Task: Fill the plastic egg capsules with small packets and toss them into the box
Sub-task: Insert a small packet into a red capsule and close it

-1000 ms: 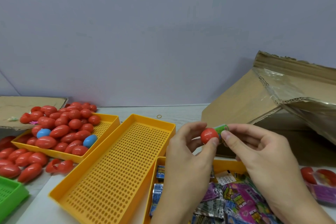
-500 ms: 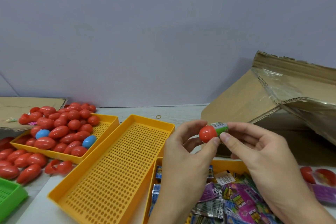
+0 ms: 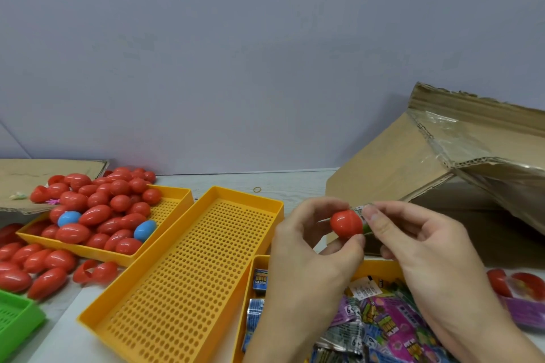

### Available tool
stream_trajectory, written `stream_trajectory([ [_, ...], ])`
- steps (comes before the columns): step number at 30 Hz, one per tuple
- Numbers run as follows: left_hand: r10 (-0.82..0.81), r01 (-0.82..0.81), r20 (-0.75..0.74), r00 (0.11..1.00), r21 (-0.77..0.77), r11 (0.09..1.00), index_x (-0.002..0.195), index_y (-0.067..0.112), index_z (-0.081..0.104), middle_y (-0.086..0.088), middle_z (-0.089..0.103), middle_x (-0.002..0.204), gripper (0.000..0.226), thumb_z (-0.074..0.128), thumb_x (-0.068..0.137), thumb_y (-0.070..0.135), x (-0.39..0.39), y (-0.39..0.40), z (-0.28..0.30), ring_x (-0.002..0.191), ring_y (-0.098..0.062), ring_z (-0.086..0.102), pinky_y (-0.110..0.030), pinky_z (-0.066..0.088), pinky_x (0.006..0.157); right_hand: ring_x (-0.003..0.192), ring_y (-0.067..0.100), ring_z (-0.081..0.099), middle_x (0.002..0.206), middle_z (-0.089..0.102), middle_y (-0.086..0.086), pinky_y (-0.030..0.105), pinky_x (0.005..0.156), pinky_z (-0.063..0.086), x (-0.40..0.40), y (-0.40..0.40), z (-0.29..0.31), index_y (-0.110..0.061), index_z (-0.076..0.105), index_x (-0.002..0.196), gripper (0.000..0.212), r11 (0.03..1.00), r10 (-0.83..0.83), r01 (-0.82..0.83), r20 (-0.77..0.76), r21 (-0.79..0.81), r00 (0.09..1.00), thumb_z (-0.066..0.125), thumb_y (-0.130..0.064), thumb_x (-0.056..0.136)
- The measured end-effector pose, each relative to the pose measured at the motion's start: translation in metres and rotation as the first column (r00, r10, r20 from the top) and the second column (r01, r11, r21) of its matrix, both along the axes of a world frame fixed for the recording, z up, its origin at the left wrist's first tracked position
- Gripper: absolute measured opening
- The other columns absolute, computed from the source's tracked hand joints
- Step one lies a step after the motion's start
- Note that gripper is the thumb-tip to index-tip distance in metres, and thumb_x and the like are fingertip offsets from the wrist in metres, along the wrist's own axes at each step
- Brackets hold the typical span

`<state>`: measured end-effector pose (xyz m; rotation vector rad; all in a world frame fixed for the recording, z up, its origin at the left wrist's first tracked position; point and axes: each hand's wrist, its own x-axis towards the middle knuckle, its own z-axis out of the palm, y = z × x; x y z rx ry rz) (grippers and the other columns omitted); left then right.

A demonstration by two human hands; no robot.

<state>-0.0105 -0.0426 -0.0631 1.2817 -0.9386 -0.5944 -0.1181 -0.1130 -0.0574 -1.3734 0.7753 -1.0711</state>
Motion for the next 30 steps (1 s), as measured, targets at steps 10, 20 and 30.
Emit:
stream_trajectory([
  [10, 0.058, -0.058, -0.001, 0.998, 0.018, 0.998, 0.102, 0.023, 0.074, 0.005, 0.076, 0.098, 0.021, 0.076, 0.084, 0.011, -0.0008, 0.0011, 0.0014, 0.099, -0.010, 0.071, -0.027, 0.058, 0.087, 0.066, -0.003, 0.068, 0.078, 0.076, -0.006, 0.007, 0.055, 0.048, 0.0027, -0.0009, -0.0041, -0.022, 0.077, 0.077, 0.019, 0.999, -0.015, 0.014, 0.050, 0.030, 0.999, 0.070, -0.035, 0.066],
  [20, 0.088, -0.089, 0.099, 0.991, 0.012, 0.996, 0.098, 0.021, 0.074, 0.004, 0.074, 0.095, 0.024, 0.075, 0.082, 0.003, -0.0013, 0.0016, 0.0038, 0.099, -0.006, 0.068, -0.008, 0.052, 0.074, 0.080, 0.012, 0.064, 0.084, 0.076, -0.003, 0.035, 0.072, 0.049, 0.0008, -0.0023, -0.0085, -0.035, 0.078, 0.088, 0.026, 0.994, 0.027, -0.033, 0.056, 0.103, 0.998, 0.071, -0.042, 0.065],
  [30, 0.120, -0.125, 0.130, 0.984, 0.031, 0.992, 0.099, 0.021, 0.075, 0.003, 0.074, 0.096, 0.024, 0.076, 0.082, 0.004, -0.0014, 0.0021, 0.0053, 0.097, -0.003, 0.068, -0.006, 0.051, 0.072, 0.080, 0.004, 0.067, 0.085, 0.075, -0.007, 0.033, 0.071, 0.048, 0.0008, -0.0025, -0.0080, -0.041, 0.076, 0.090, 0.026, 0.994, 0.066, -0.068, 0.026, 0.089, 0.997, 0.069, -0.043, 0.065],
])
